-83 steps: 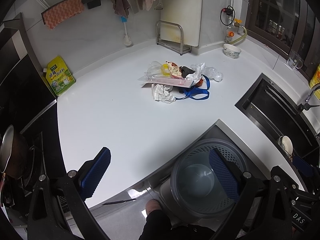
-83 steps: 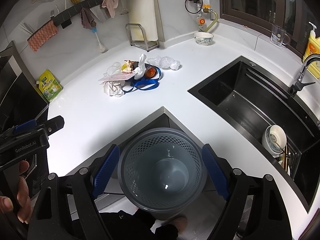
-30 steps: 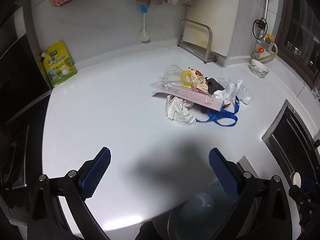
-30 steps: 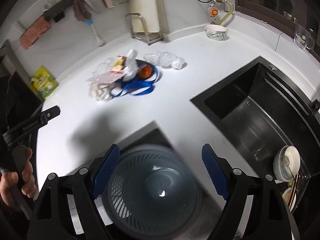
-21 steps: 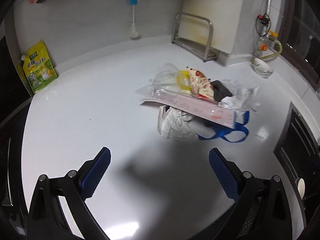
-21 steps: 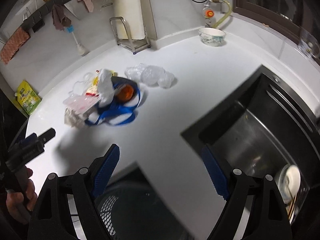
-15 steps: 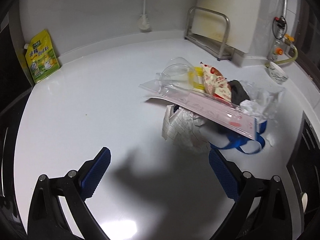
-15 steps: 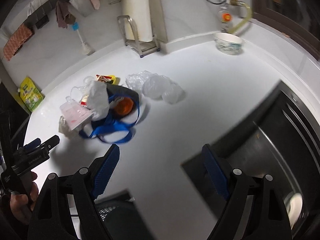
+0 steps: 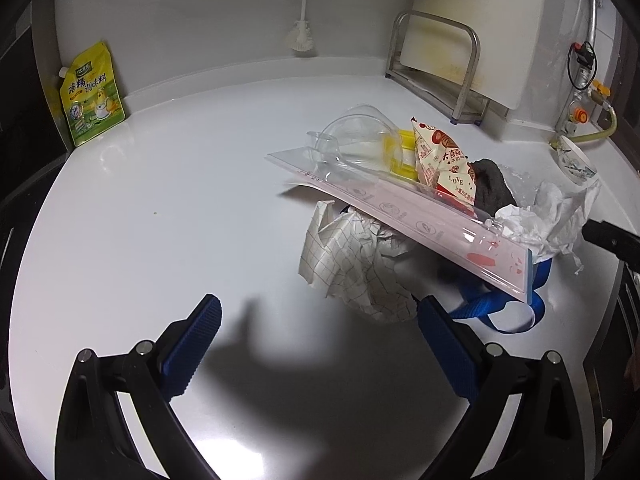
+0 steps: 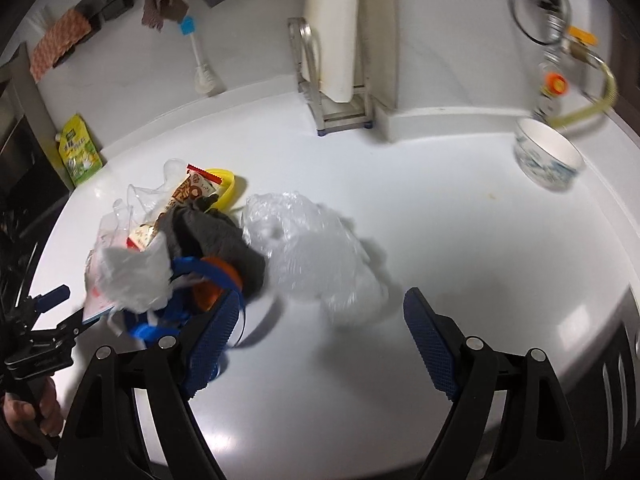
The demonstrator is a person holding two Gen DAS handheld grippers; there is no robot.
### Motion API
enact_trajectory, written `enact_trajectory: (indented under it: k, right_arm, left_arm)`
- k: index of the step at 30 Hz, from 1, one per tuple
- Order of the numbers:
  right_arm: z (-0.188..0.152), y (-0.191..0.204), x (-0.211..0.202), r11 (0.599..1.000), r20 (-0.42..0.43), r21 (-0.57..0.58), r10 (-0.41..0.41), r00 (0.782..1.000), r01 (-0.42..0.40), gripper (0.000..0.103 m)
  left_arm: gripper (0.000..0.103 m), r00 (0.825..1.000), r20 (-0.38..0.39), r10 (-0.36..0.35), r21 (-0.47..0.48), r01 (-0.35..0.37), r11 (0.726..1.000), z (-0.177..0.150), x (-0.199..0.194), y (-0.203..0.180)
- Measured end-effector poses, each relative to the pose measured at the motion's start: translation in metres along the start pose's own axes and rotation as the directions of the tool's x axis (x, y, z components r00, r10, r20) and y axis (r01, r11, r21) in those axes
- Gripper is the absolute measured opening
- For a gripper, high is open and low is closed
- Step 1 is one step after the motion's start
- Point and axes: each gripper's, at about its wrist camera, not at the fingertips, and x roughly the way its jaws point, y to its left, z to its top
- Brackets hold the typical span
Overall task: Collect trash
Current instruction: 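Move both tools toward the trash pile on the counter, then grasp the clear plastic bag with the right tool while the left grasps the white checkered paper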
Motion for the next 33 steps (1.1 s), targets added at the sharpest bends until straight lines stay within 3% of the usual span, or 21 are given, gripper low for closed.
enact_trajectory:
  k: [13, 22, 24, 26, 27, 29, 31, 33]
  right_arm:
    - [0.019, -0.003, 0.06, 0.998, -0.076, -0.048, 0.039, 0.996, -0.043, 0.08]
    - [0.016, -0.001, 0.069, 0.998, -0.069, -0.048, 0.044, 0.997, -0.048, 0.077]
    - [0.016, 0.0, 0.071, 0.998, -0.073, -0.047, 0.049, 0.996, -0.053, 0.068]
    - [0.015, 0.001, 0.071, 0.998, -0.078, -0.045, 0.05, 0.996, -0.053, 0.064]
    - [0.014, 0.001, 0.071, 0.998, -0.077, -0.044, 0.05, 0.996, -0.054, 0.061]
    - [0.013, 0.002, 0.069, 0.998, -0.073, -0.042, 0.052, 0.996, -0.055, 0.056]
    - [0.012, 0.002, 0.068, 0.998, -0.073, -0.037, 0.052, 0.996, -0.055, 0.05]
    - [0.011, 0.001, 0.066, 0.998, -0.071, -0.026, 0.051, 0.996, -0.053, 0.047]
  left_arm:
    - [0.097, 1.0, 0.006, 0.012, -0.033, -0.012, 0.999, 0.005, 0.014, 0.001]
    - [0.095, 0.999, 0.045, 0.006, -0.066, -0.003, 0.998, 0.016, 0.017, 0.005]
    - [0.088, 0.999, 0.054, 0.004, -0.06, -0.001, 0.998, 0.019, 0.017, 0.004]
    - [0.067, 0.999, 0.044, -0.006, -0.054, 0.009, 0.999, 0.022, 0.019, 0.004]
    - [0.062, 0.999, 0.032, -0.013, -0.053, 0.015, 0.998, 0.024, 0.022, 0.004]
    - [0.039, 0.999, 0.016, -0.03, -0.057, 0.031, 0.998, 0.025, 0.025, 0.005]
    - [0.028, 0.999, 0.007, -0.045, -0.062, 0.046, 0.997, 0.026, 0.026, 0.007]
    - [0.027, 0.999, 0.01, -0.05, -0.059, 0.05, 0.997, 0.027, 0.024, 0.009]
